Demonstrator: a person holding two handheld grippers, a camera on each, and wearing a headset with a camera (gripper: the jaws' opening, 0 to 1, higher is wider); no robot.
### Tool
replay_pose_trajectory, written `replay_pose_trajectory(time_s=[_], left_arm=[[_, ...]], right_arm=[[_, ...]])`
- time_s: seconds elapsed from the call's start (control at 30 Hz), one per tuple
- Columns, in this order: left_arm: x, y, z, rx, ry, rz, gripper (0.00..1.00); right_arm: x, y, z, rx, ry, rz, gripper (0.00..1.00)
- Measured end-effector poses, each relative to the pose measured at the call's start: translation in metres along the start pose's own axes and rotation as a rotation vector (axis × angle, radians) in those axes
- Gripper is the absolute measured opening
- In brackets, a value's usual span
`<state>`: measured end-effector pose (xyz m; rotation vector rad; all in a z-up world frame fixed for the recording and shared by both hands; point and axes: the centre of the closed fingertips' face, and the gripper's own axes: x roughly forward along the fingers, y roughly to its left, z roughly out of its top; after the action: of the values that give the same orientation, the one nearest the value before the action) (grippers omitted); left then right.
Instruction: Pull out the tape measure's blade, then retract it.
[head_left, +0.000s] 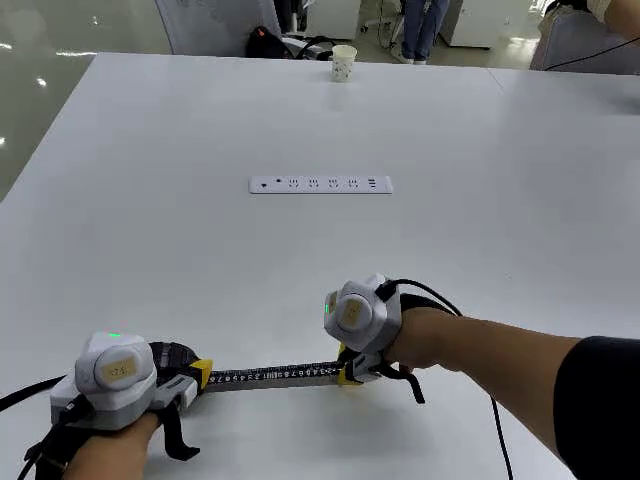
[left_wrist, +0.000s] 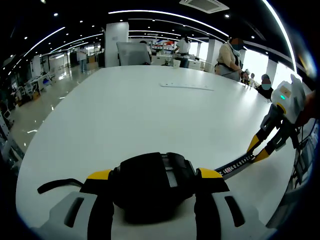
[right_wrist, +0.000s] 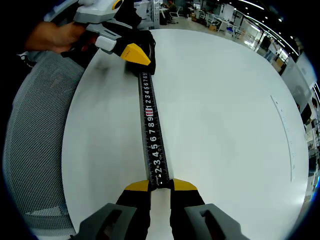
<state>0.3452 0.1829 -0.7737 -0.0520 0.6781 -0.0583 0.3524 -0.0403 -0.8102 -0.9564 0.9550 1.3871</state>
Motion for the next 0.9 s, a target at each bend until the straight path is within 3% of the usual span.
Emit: replay_pose_trajectory(time_s=[0.9], left_arm=[[0.0, 0.0, 0.0, -0.002, -0.001, -0.002, 0.61]], right_arm=[[0.003, 0.002, 0.013, -0.012, -0.019, 0.011, 0.1]])
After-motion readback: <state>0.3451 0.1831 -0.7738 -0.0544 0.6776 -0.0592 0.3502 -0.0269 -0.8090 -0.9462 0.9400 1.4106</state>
